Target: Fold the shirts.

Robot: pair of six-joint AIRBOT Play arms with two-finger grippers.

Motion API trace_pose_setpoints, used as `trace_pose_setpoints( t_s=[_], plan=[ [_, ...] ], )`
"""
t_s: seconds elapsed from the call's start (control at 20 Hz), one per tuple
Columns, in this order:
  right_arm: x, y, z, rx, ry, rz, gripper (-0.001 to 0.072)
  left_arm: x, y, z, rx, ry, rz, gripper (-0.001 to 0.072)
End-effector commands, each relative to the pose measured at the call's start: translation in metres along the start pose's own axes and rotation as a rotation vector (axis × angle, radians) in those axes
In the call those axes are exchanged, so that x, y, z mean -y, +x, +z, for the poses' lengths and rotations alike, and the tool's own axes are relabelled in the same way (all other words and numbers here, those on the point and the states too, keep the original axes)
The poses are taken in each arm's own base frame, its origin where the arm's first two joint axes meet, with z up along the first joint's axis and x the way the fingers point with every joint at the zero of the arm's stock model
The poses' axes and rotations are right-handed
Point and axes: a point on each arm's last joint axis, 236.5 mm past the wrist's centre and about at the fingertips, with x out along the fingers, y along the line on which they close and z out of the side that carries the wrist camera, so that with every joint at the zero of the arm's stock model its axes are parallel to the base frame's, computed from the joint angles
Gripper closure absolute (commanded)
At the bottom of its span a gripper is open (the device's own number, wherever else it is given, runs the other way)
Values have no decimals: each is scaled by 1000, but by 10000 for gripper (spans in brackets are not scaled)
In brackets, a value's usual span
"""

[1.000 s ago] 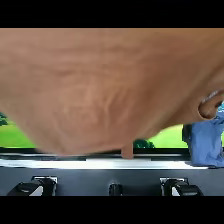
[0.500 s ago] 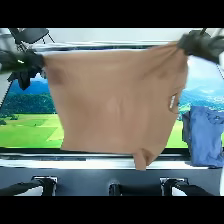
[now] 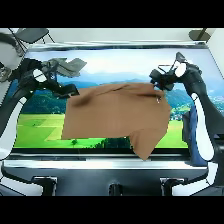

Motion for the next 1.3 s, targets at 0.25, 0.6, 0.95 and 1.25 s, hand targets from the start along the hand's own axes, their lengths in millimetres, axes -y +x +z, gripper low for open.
trace_pose_setpoints(
  t_s=[0.25,0.6,0.95,1.25],
  plan=[
    [130,-106,-63,-459,-77,-141,172,-80,-71,-94,-335,-103,-51,168],
    [170,-111,-151,-559,24,-134,171,-123,-23,-220,-367,-284,-119,188],
    [173,-118,-178,-562,-32,-124,171,-108,10,-221,-303,-299,-142,233],
    [177,-118,-178,-561,-37,-140,171,-102,14,-211,-266,-308,-153,680]
  ],
)
